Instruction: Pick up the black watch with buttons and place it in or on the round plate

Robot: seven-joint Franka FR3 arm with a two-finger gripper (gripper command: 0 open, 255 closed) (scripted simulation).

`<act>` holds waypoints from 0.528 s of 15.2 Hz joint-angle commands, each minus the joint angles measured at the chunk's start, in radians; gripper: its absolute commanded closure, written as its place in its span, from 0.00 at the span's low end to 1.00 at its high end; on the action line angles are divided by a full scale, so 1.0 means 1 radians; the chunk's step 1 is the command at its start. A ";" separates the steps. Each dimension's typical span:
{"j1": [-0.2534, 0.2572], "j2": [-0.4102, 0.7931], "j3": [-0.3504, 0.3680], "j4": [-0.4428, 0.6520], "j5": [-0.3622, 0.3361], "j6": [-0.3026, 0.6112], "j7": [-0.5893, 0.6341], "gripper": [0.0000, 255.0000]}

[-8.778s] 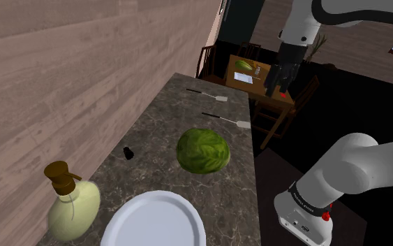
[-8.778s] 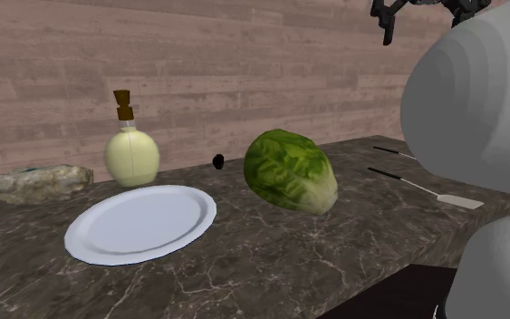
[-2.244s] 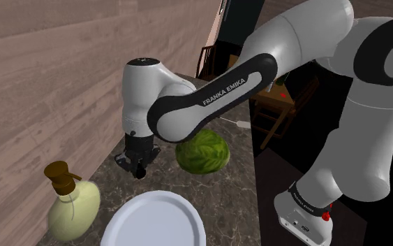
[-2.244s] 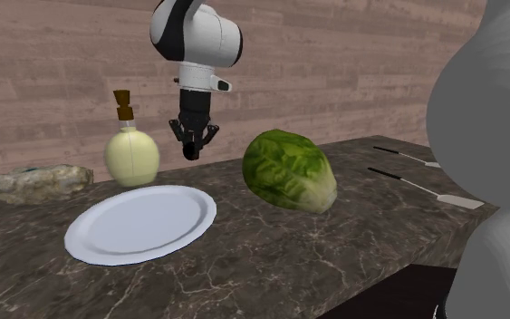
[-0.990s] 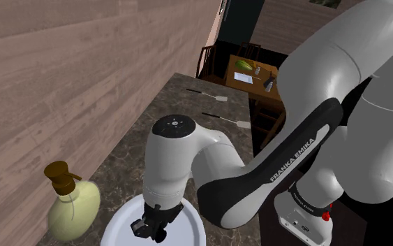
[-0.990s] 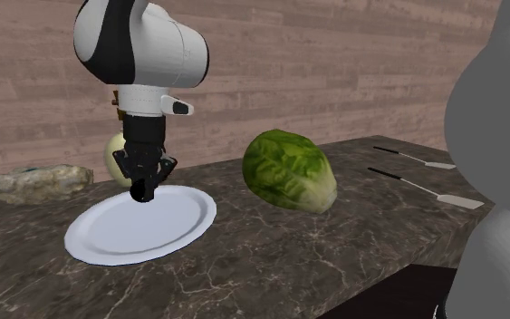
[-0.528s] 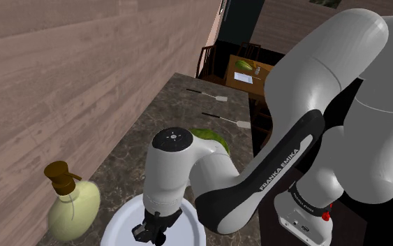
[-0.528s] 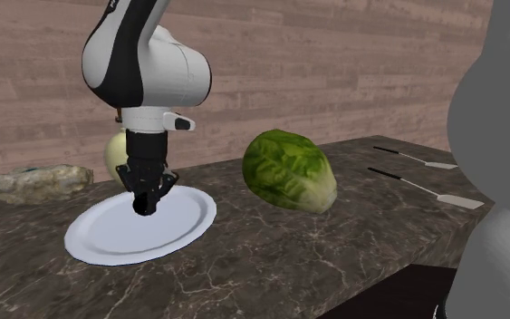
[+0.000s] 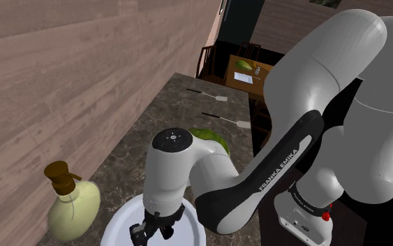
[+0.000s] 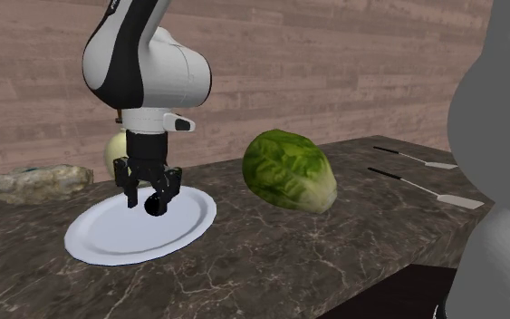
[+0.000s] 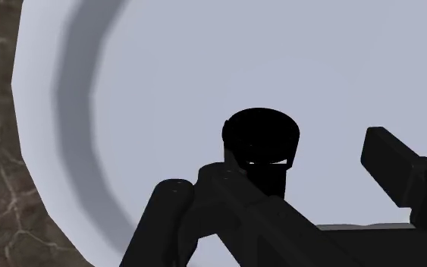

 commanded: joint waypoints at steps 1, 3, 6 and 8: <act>0.000 0.000 0.000 0.000 0.000 0.000 0.000 0.00; 0.000 0.000 0.000 0.000 0.000 0.000 0.000 0.00; -0.027 -0.062 0.025 0.001 0.044 -0.058 -0.031 0.00; -0.047 -0.116 0.041 0.007 0.082 -0.113 -0.057 0.00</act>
